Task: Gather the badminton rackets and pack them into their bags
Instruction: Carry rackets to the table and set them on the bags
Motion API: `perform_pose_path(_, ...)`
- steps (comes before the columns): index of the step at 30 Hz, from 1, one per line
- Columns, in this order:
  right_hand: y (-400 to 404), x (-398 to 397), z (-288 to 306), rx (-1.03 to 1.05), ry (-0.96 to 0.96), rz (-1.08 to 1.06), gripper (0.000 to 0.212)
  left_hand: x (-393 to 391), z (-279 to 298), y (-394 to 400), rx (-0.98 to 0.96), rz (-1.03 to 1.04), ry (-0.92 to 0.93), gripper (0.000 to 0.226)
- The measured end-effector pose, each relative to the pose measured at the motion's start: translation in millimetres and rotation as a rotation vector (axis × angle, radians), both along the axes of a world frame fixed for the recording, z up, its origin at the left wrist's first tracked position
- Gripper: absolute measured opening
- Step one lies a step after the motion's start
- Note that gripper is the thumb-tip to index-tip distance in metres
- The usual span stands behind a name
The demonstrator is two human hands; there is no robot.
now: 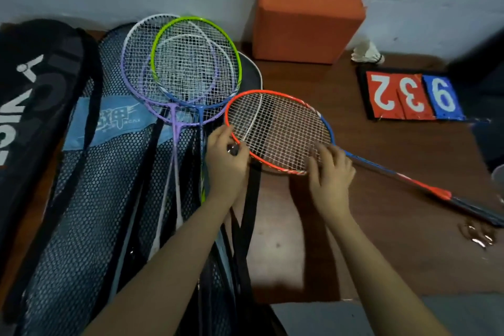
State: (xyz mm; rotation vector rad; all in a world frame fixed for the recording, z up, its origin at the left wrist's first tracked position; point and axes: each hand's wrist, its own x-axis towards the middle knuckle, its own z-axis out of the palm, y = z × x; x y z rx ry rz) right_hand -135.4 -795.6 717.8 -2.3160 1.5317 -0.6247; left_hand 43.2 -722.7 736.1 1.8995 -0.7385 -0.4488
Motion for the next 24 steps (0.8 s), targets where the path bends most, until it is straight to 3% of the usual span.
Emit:
perform_pose_path(4, -15.6, -26.0, -0.2, 0.067, 0.112, -0.059, 0.039, 11.7, -0.2, -4.4, 0.002, 0.067, 0.003, 0.039)
perform_pose_path(9, -28.7, -35.4, 1.0, -0.037, 0.256, 0.020, 0.036, 20.1, 6.7, -1.5, -0.068, 0.098, -0.017, 0.037)
perform_pose_path(12, -39.2, -32.1, 5.0, -0.035, 0.189, 0.112, 0.028, 24.1, 10.4, 4.4, -0.085, 0.123, -0.013, 0.035)
perform_pose_path(15, -37.5, -23.3, 9.4, -0.002, 0.105, 0.176, 0.037, 27.3, 13.8, 11.5, -0.097, 0.133, -0.015, 0.036)
perform_pose_path(17, -29.2, -19.4, 12.2, -0.027, 0.084, 0.214, 0.043, 26.1, 19.6, 16.0, -0.067, 0.113, -0.018, 0.043)
perform_pose_path(21, -7.9, -13.2, 18.0, -0.117, 0.117, 0.313, 0.037, 17.0, 30.7, 31.7, -0.033, 0.046, -0.058, 0.064)
perform_pose_path(24, 1.5, -3.8, 24.3, -0.038, 0.056, 0.426, 0.039, 18.1, 35.3, 45.7, -0.074, 0.052, -0.125, 0.070)
